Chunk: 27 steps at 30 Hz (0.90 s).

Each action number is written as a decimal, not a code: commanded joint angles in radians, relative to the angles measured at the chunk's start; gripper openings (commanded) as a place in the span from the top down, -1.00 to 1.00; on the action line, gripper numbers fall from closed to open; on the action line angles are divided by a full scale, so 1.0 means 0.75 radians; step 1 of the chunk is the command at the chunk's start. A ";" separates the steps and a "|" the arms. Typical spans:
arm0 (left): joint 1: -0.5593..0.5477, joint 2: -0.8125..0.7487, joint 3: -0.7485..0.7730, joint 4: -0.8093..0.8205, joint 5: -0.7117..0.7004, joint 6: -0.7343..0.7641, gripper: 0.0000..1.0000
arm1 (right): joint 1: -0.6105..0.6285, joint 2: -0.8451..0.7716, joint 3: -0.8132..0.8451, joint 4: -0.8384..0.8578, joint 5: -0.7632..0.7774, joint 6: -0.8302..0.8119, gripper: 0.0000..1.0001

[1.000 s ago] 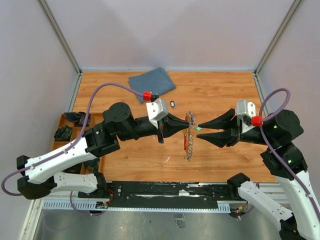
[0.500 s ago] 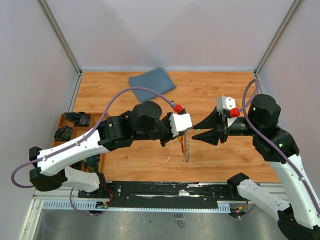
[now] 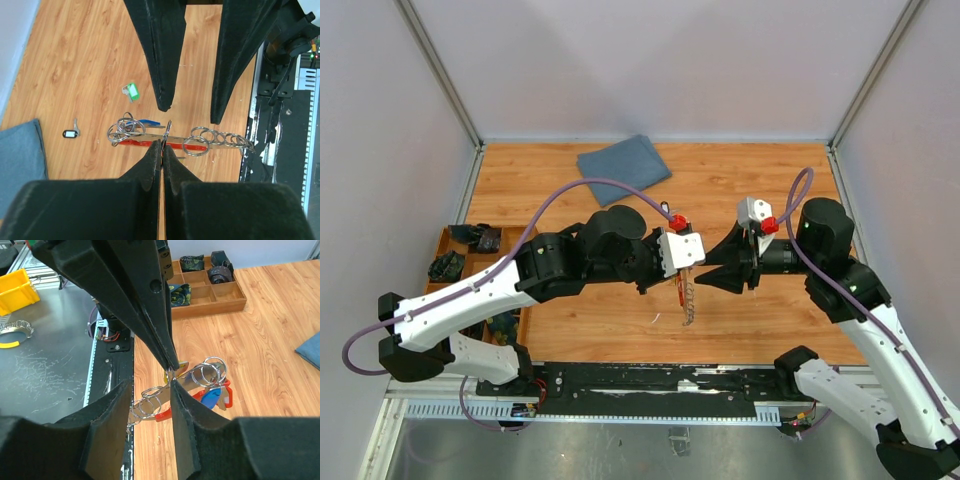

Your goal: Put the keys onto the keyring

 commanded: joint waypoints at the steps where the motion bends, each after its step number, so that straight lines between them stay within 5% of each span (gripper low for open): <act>1: -0.016 -0.032 0.054 0.049 -0.004 0.019 0.99 | 0.039 -0.012 -0.028 0.146 0.032 0.059 0.24; 22: -0.023 -0.059 0.045 0.070 0.042 0.023 0.99 | 0.155 0.055 -0.039 0.056 0.177 -0.060 0.44; 27: -0.024 -0.063 0.041 0.070 0.040 0.025 0.99 | 0.173 0.066 -0.028 0.033 0.190 -0.082 0.87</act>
